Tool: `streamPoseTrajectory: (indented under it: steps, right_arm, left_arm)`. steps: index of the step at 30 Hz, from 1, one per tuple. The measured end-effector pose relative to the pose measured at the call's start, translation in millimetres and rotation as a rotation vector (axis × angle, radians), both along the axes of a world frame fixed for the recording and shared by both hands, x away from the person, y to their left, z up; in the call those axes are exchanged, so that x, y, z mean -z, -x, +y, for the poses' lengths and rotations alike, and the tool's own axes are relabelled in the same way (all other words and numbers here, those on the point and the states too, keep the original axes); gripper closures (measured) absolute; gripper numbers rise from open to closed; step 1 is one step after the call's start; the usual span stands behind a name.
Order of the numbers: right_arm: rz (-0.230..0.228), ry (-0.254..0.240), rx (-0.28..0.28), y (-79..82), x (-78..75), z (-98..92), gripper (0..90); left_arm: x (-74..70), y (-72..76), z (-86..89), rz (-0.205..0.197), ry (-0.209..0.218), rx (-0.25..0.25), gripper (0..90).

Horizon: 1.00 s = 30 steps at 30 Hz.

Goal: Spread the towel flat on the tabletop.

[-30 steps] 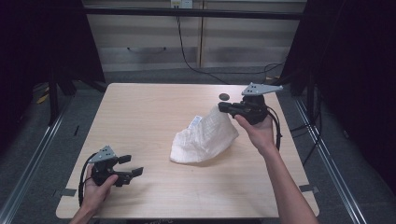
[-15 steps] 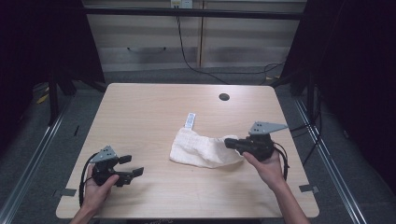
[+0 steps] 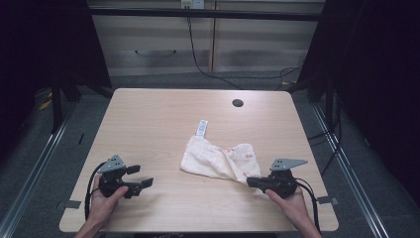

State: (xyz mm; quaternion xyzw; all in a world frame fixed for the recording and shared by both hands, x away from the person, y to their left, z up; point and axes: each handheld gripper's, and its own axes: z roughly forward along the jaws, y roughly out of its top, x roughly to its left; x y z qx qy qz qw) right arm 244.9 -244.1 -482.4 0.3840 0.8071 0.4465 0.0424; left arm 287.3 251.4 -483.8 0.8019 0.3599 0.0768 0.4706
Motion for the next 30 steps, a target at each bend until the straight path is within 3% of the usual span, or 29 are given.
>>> streamPoseTrajectory:
  steps: [1, 8, 13, 15, 19, 23, 24, 26, 30]
  right_arm:
    - [0.016, 0.050, 0.006, -1.0, 8.6, 2.2, 87.2]
    - [0.053, 0.089, 0.030, -7.3, 20.0, 4.1, 87.3]
    - [0.069, 0.060, 0.025, -11.1, 23.5, 6.0, 87.4]
    - [0.072, 0.054, 0.025, -11.4, 23.7, 5.6, 87.4]
    - [0.070, 0.050, 0.025, -11.4, 24.2, 5.1, 87.3]
    - [0.066, 0.053, 0.022, -11.2, 24.2, 5.2, 87.2]
    - [0.067, 0.053, 0.021, -11.2, 24.2, 5.3, 87.2]
    - [0.066, 0.053, 0.020, -11.3, 24.3, 5.1, 87.2]
    - [0.066, 0.053, 0.019, -11.4, 24.3, 5.0, 87.2]
  left_arm:
    - [-0.1, 0.0, -0.8, 0.000, 0.003, 0.002, 21.5]
    - [-1.1, -5.3, -6.2, 0.011, 0.005, -0.001, 22.6]
    - [-4.3, -19.9, -19.2, 0.027, -0.005, -0.004, 29.4]
    - [-6.5, -26.7, -25.6, 0.031, -0.004, 0.036, 34.8]
    - [-8.5, -37.4, -47.0, 0.029, -0.004, 0.072, 32.5]
    - [-5.4, -56.1, -68.4, 0.069, 0.059, 0.131, 36.9]
    - [-2.5, -64.0, -77.9, 0.082, 0.057, 0.137, 38.0]
    - [0.0, -65.8, -83.1, 0.086, 0.056, 0.129, 41.3]
    - [13.3, -71.2, -100.6, 0.092, -0.051, 0.122, 47.5]
